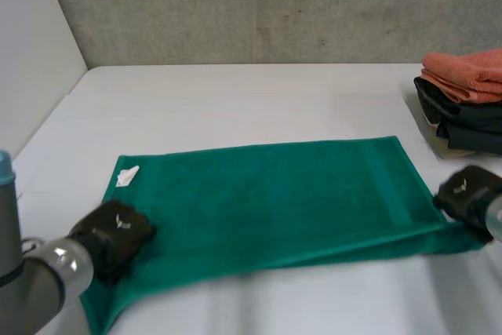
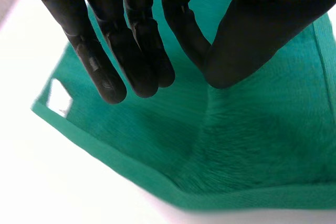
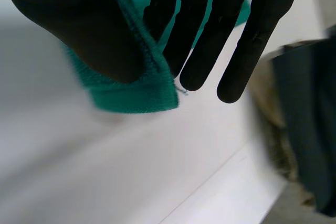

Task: Fold the laundry.

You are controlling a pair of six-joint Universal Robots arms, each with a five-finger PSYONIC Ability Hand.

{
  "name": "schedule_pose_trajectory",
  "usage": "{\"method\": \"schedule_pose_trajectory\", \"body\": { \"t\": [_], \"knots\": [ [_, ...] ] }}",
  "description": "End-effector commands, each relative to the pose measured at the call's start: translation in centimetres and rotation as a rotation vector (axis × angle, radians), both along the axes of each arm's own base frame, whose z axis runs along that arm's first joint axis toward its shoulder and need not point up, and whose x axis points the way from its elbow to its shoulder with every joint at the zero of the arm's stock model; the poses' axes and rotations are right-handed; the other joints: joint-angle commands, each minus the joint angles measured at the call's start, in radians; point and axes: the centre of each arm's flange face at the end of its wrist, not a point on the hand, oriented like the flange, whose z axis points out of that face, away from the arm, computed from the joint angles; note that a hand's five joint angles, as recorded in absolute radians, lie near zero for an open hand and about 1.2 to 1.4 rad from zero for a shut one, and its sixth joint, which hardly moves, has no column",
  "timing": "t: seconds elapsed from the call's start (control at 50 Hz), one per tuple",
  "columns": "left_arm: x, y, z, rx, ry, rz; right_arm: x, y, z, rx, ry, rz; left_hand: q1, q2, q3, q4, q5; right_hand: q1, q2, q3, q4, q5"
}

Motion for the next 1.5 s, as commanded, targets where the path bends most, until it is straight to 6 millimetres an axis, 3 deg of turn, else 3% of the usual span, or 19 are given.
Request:
{"method": "schedule_pose_trajectory", "body": {
  "t": [0.02,0.1,0.26,0.34,0.46,0.48,0.52,0.54,0.62,0.66,0.78,0.88,0.98,1.1,1.16,1.28,1.38,1.44,1.5],
  "knots": [
    [-2.9,-6.2,-0.3,-0.188,0.137,0.026,3.7,-4.2,-1.1,-0.199,-0.156,0.019,0.251,0.196,0.199,0.193,0.241,0.260,0.217,0.200,0.192,0.225],
    [-3.8,-9.8,-1.5,-0.265,0.150,0.066,5.7,-6.7,-1.7,-0.304,-0.188,0.043,0.251,0.196,0.199,0.193,0.241,0.260,0.217,0.200,0.192,0.225],
    [-4.2,-14.5,-4.0,-0.321,0.094,0.194,8.2,-11.0,-3.4,-0.411,-0.204,0.057,0.251,0.196,0.199,0.193,0.241,0.260,0.217,0.200,0.192,0.225],
    [-4.6,-15.6,-5.0,-0.327,0.084,0.211,8.8,-12.7,-4.5,-0.438,-0.206,0.053,0.251,0.196,0.199,0.193,0.241,0.260,0.217,0.200,0.192,0.225],
    [-5.9,-15.6,-5.5,-0.337,0.097,0.182,9.5,-13.8,-5.7,-0.461,-0.196,0.043,0.251,0.196,0.199,0.193,0.241,0.260,0.217,0.200,0.192,0.225],
    [-6.2,-15.7,-5.2,-0.356,0.108,0.180,9.4,-14.0,-5.7,-0.468,-0.197,0.024,-0.129,-0.184,-0.182,-0.188,-0.140,0.043,0.000,-0.017,-0.025,0.008],
    [-6.4,-15.7,-4.9,-0.376,0.112,0.180,9.4,-14.2,-5.6,-0.480,-0.192,0.002,-0.823,-0.878,-0.875,-0.881,-0.833,-0.847,-0.890,-0.907,-0.915,-0.881],
    [-6.5,-15.7,-4.8,-0.385,0.117,0.179,9.4,-14.1,-5.6,-0.482,-0.190,-0.003,-0.971,-1.026,-1.023,-1.029,-0.981,-0.962,-1.005,-1.022,-1.030,-0.996],
    [-7.0,-15.1,-3.0,-0.425,0.143,0.169,9.8,-13.7,-4.4,-0.500,-0.233,-0.015,-0.964,-1.019,-1.016,-1.022,-0.974,-0.962,-1.005,-1.022,-1.030,-0.996],
    [-6.6,-14.6,-0.9,-0.450,0.171,0.176,9.8,-13.4,-3.6,-0.506,-0.261,-0.024,-0.958,-1.013,-1.010,-1.016,-0.968,-0.962,-1.005,-1.022,-1.030,-0.996],
    [-5.0,-12.0,1.2,-0.453,0.171,0.177,9.1,-11.9,-1.0,-0.496,-0.365,-0.044,-0.949,-1.004,-1.002,-1.008,-0.960,-0.962,-1.005,-1.022,-1.030,-0.996],
    [-4.0,-8.4,0.4,-0.369,0.156,0.117,9.0,-9.8,-0.3,-0.449,-0.404,0.003,-0.964,-1.019,-1.016,-1.022,-0.974,-0.962,-1.005,-1.022,-1.030,-0.996],
    [-3.0,-7.5,-1.2,-0.292,0.157,0.069,9.1,-7.9,-1.1,-0.381,-0.410,0.052,-0.949,-1.004,-1.002,-1.008,-0.960,-0.962,-1.005,-1.022,-1.030,-0.996],
    [-2.1,-9.3,-3.0,-0.252,0.163,0.077,8.9,-6.6,-2.3,-0.329,-0.398,0.057,-0.911,-0.966,-0.964,-0.970,-0.922,-0.962,-1.005,-1.022,-1.030,-0.996],
    [-1.4,-11.4,-4.3,-0.244,0.158,0.110,8.8,-6.4,-2.6,-0.315,-0.395,0.054,-0.891,-0.946,-0.943,-0.949,-0.901,-0.962,-1.005,-1.022,-1.030,-0.996],
    [-0.8,-14.3,-5.1,-0.262,0.160,0.143,8.6,-5.8,-3.3,-0.288,-0.392,0.054,-0.826,-0.881,-0.878,-0.884,-0.836,-0.962,-1.005,-1.022,-1.030,-0.996],
    [-1.2,-18.2,-3.6,-0.385,0.206,0.163,8.5,-5.3,-3.0,-0.285,-0.390,0.057,-0.715,-0.770,-0.767,-0.773,-0.725,-0.962,-1.005,-1.022,-1.030,-0.996],
    [-1.2,-21.1,-1.6,-0.522,0.246,0.179,8.4,-4.9,-2.7,-0.288,-0.389,0.062,-0.712,-0.767,-0.764,-0.770,-0.722,-0.962,-1.005,-1.022,-1.030,-0.996],
    [-0.5,-23.0,-1.5,-0.572,0.254,0.224,8.3,-4.5,-2.7,-0.284,-0.388,0.061,-0.712,-0.767,-0.764,-0.770,-0.722,-0.962,-1.005,-1.022,-1.030,-0.996]
  ]
}}
